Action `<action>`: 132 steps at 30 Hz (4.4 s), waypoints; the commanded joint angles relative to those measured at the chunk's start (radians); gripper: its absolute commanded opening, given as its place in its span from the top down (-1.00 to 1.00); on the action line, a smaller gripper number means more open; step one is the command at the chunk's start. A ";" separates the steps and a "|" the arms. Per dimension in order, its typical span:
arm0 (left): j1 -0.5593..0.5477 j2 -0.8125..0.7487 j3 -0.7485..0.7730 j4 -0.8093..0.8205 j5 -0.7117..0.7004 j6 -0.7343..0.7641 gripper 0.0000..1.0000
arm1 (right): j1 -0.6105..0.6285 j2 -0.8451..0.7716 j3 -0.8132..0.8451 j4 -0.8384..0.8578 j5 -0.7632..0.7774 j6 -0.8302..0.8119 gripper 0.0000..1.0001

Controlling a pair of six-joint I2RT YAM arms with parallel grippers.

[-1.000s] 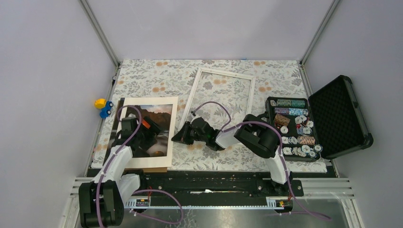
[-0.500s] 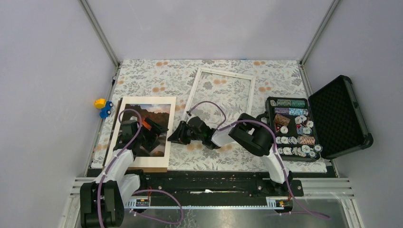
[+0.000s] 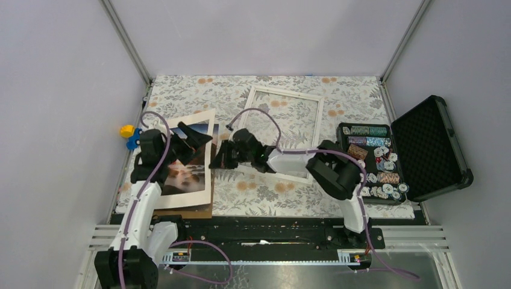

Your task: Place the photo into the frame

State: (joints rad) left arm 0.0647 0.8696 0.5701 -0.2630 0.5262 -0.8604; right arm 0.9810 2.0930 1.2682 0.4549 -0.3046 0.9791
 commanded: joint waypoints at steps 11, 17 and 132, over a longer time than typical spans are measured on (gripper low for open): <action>-0.007 0.042 0.312 -0.032 0.154 0.090 -0.88 | -0.335 -0.471 -0.104 -0.244 -0.342 -0.149 1.00; -0.183 0.145 0.387 -0.010 0.166 0.159 -0.85 | -0.436 -0.582 -0.109 -0.341 -0.340 -0.114 1.00; -0.500 0.383 -0.234 1.004 -0.566 -0.748 1.00 | -0.732 -1.016 -0.646 -0.573 -0.136 -0.067 -0.99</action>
State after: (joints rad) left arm -0.4316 1.3006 0.3504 0.6533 0.0025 -1.5574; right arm 0.2478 1.1206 0.7448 -0.2680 -0.2760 0.7303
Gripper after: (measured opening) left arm 0.016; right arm 0.994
